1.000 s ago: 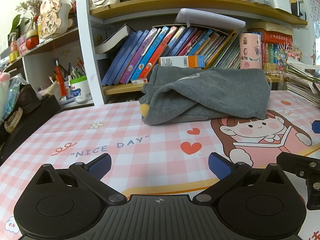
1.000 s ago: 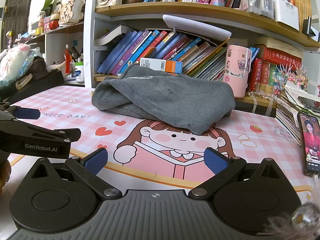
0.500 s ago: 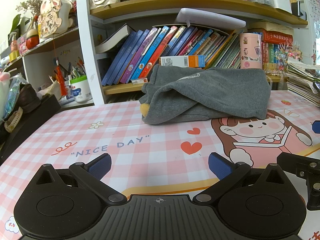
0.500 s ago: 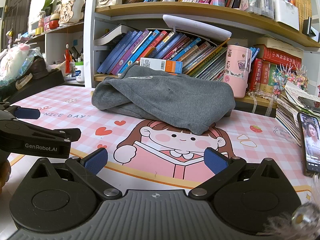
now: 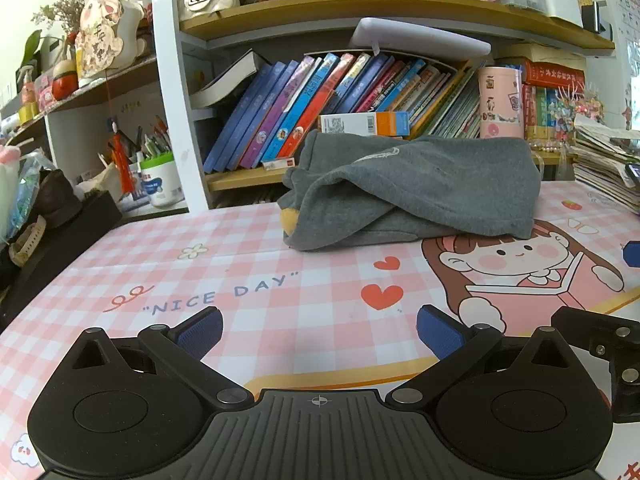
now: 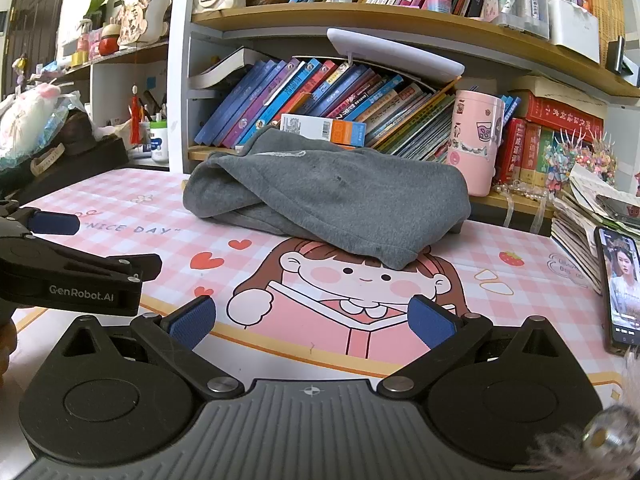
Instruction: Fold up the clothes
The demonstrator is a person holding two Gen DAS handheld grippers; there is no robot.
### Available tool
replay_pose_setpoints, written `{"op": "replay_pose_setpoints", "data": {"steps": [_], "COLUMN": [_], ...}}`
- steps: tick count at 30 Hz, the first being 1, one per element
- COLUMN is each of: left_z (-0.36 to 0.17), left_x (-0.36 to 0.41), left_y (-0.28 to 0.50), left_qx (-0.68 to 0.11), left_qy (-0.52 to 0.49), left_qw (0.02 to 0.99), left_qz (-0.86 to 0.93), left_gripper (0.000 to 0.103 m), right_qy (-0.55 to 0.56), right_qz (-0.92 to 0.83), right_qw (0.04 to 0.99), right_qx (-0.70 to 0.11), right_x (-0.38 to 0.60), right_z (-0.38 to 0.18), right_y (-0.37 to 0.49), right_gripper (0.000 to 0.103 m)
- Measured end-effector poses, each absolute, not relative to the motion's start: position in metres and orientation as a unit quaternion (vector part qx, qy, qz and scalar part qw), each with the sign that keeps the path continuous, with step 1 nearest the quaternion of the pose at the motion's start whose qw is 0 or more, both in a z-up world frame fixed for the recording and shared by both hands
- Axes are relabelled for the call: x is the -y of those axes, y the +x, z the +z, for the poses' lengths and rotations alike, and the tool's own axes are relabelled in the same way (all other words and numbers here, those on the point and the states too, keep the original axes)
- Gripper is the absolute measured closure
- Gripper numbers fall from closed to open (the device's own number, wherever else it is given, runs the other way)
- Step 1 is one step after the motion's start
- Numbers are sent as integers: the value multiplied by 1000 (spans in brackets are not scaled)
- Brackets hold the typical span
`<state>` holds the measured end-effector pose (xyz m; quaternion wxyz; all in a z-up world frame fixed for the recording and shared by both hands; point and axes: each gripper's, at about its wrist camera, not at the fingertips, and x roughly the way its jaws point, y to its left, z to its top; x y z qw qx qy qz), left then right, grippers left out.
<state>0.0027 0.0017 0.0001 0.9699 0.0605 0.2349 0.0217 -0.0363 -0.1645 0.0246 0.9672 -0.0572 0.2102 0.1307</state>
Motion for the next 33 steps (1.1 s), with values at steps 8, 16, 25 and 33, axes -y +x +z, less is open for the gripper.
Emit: {"op": "replay_pose_setpoints", "data": {"steps": [8, 16, 25, 33], "left_z": [0, 0, 0, 12], "left_x": [-3, -1, -14, -31], "left_y": [3, 2, 6, 25], "left_qx": [-237, -233, -242, -238], "left_qy": [58, 61, 15, -11], "left_qw": [970, 970, 970, 971], "left_qz": [21, 14, -7, -23], "left_gripper": [0, 0, 0, 0], "right_qy": [-61, -68, -51, -77], "right_qz": [131, 132, 144, 140], "right_qw": [968, 967, 964, 967], "right_qx": [-207, -206, -217, -199], "right_x": [164, 162, 164, 154], "right_z": [25, 25, 26, 38], "right_y": [-37, -38, -28, 7], "right_gripper": [0, 0, 0, 0]}}
